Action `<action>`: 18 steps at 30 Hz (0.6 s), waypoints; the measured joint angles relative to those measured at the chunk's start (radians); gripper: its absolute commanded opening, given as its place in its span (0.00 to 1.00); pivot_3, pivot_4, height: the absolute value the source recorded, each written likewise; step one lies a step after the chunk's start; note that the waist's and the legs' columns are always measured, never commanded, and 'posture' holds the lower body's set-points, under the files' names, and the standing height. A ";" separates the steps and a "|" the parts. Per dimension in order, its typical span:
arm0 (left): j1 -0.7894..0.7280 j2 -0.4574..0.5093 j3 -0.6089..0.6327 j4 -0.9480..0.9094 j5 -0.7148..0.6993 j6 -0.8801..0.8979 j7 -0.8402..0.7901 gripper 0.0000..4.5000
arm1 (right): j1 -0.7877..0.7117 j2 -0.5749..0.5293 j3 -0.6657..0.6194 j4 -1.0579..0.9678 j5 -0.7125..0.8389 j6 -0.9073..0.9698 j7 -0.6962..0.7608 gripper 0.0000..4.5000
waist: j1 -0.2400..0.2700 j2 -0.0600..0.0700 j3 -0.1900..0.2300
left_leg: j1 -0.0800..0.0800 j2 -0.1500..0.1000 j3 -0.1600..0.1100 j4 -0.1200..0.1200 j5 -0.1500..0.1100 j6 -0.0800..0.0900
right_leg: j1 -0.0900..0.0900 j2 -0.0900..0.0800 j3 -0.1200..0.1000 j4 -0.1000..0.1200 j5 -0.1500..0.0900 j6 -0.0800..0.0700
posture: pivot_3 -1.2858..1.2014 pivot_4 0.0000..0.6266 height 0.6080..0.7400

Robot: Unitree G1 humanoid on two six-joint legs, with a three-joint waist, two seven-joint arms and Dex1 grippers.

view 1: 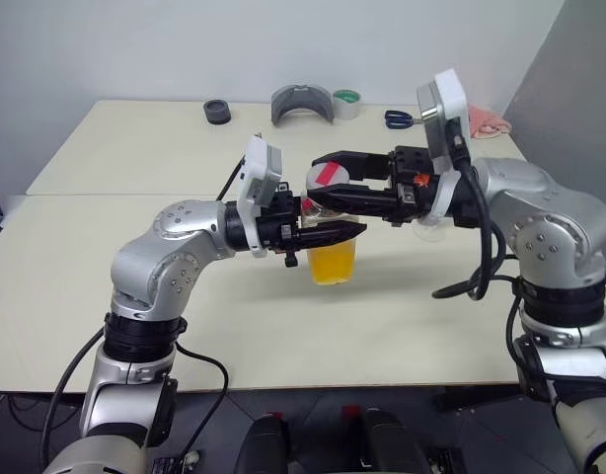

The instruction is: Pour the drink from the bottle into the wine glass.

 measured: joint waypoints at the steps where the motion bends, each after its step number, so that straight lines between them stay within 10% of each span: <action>1: -0.008 0.001 0.004 0.000 -0.010 0.017 0.000 0.39 | -0.017 0.006 0.009 0.036 -0.008 -0.020 0.034 0.42 | 0.001 0.000 0.000 | 0.000 0.000 0.000 0.000 0.000 0.000 | 0.000 0.000 0.000 0.000 0.000 0.000 | 0.52 0.24 1.00; 3: -0.027 0.004 0.012 0.000 -0.017 0.050 0.010 0.39 | -0.040 0.011 0.017 0.091 -0.025 -0.059 0.092 0.42 | 0.002 0.000 0.000 | 0.000 0.000 0.000 0.000 0.000 0.000 | 0.000 0.000 0.000 0.000 0.000 0.000 | 0.52 0.24 1.00; 11: -0.019 -0.010 -0.024 0.000 -0.009 0.027 0.017 0.39 | 0.048 -0.110 0.000 0.038 -0.019 0.024 0.122 0.99 | 0.014 0.000 0.000 | -0.002 -0.001 0.000 0.001 0.000 0.000 | 0.000 -0.002 0.001 -0.001 0.000 0.000 | 0.52 0.24 1.00; 18: 0.023 -0.041 -0.030 0.038 0.043 -0.028 0.060 0.39 | 0.201 -0.111 -0.189 -0.253 0.116 0.180 -0.205 0.99 | 0.006 0.000 0.000 | -0.002 0.000 -0.001 0.000 0.000 0.000 | 0.000 0.000 0.001 0.000 0.000 0.000 | 0.52 0.24 1.00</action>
